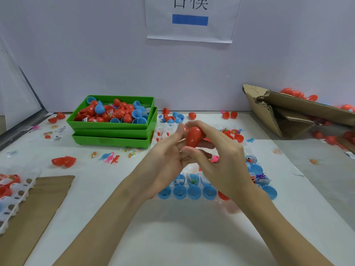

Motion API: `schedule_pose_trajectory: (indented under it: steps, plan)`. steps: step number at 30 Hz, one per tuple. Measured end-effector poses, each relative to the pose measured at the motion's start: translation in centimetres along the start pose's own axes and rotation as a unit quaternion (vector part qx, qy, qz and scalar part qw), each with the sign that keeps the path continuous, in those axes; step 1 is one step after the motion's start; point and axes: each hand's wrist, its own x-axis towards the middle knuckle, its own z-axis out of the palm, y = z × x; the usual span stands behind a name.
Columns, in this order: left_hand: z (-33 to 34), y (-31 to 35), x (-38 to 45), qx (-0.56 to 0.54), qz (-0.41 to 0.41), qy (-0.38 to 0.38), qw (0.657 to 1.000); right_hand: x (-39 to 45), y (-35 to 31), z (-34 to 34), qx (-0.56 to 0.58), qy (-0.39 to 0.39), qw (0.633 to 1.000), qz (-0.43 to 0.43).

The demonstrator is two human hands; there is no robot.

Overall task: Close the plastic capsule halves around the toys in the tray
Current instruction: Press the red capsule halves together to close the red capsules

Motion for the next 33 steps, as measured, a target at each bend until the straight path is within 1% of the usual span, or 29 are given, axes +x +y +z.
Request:
schedule_pose_trajectory:
  steps: [2, 4, 8, 11, 22, 29, 33]
  plan:
    - [-0.2, 0.1, -0.2, -0.009, 0.011, -0.024, 1.000, 0.1, 0.0, -0.2, 0.002, -0.005, 1.000, -0.004]
    - [-0.4, 0.2, -0.3, 0.000, 0.031, -0.031, 0.999, 0.2, 0.0, -0.4, -0.004, -0.017, 1.000, -0.008]
    - [-0.7, 0.5, -0.3, 0.000, 0.056, -0.009, 0.998, 0.3, -0.1, -0.4, 0.010, -0.041, 0.999, -0.006]
    - [-0.8, 0.7, -0.4, 0.012, 0.062, -0.019, 0.998, 0.3, -0.1, -0.5, 0.010, -0.035, 0.999, -0.030]
    - [-0.9, 0.9, -0.5, 0.033, 0.049, -0.006, 0.998, 0.2, -0.3, -0.4, -0.010, -0.028, 0.998, -0.054]
    - [-0.9, 0.2, -0.2, 0.051, 0.037, 0.045, 0.997, 0.1, 0.0, -0.3, -0.037, -0.042, 0.998, -0.037]
    - [-0.6, -0.1, -0.2, 0.049, 0.039, 0.059, 0.996, -0.1, 0.2, -0.2, -0.061, -0.046, 0.996, -0.034]
